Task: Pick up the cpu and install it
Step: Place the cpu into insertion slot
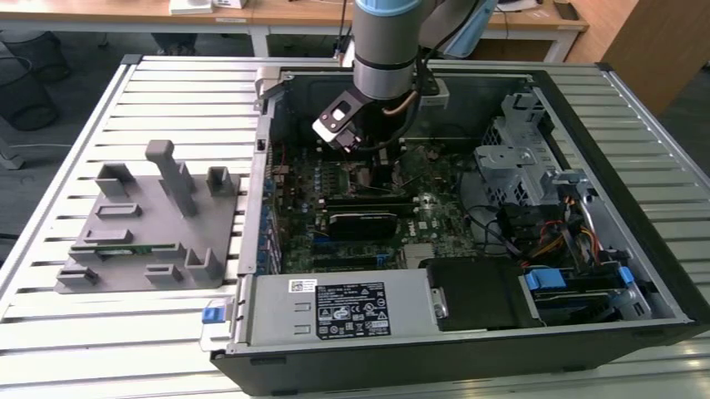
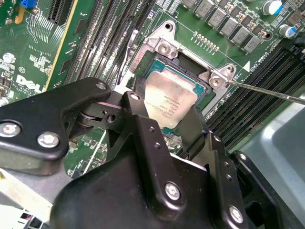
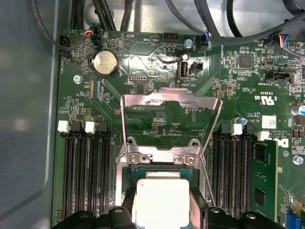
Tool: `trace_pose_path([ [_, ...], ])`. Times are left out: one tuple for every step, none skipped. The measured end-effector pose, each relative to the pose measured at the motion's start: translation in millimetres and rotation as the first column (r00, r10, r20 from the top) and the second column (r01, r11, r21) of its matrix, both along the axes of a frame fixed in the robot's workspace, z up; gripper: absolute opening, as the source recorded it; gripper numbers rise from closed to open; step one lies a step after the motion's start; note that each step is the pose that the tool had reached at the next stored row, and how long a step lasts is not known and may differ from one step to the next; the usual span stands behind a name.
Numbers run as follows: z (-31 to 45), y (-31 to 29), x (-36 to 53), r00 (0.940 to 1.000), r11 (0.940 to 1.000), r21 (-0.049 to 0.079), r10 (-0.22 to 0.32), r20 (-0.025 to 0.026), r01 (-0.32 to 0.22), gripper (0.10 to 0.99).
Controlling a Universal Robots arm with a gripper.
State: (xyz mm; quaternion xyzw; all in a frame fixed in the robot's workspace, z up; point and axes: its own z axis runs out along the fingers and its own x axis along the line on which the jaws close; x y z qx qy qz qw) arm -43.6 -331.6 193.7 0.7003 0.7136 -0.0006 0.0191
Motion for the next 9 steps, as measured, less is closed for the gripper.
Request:
trace_pose_path([
  [0.0, 0.0, 0.0, 1.0000, 1.0000, 0.000, 0.000, 0.0001, 0.000, 0.529],
  [0.0, 0.0, 0.0, 1.0000, 1.0000, 0.000, 0.000, 0.0001, 0.000, 0.529],
  [0.0, 0.0, 0.0, 1.0000, 1.0000, 0.000, 0.000, 0.0002, 0.000, 0.529],
  [0.0, 0.0, 0.0, 1.0000, 1.0000, 0.000, 0.000, 0.0001, 0.000, 0.529],
  [0.0, 0.0, 0.0, 1.0000, 1.0000, 0.000, 0.000, 0.0002, 0.000, 0.529],
  [0.0, 0.0, 0.0, 1.0000, 1.0000, 0.000, 0.000, 0.0002, 0.000, 0.529],
  [-0.2, 0.1, 0.1, 1.0000, 1.0000, 0.001, 0.000, 0.0006, 0.000, 0.529],
  [-0.3, 0.2, 0.1, 1.0000, 1.0000, 0.001, 0.000, 0.0007, 0.000, 0.537],
  [-0.3, 0.1, 0.1, 1.0000, 1.0000, 0.001, 0.000, 0.0006, 0.000, 0.537],
])
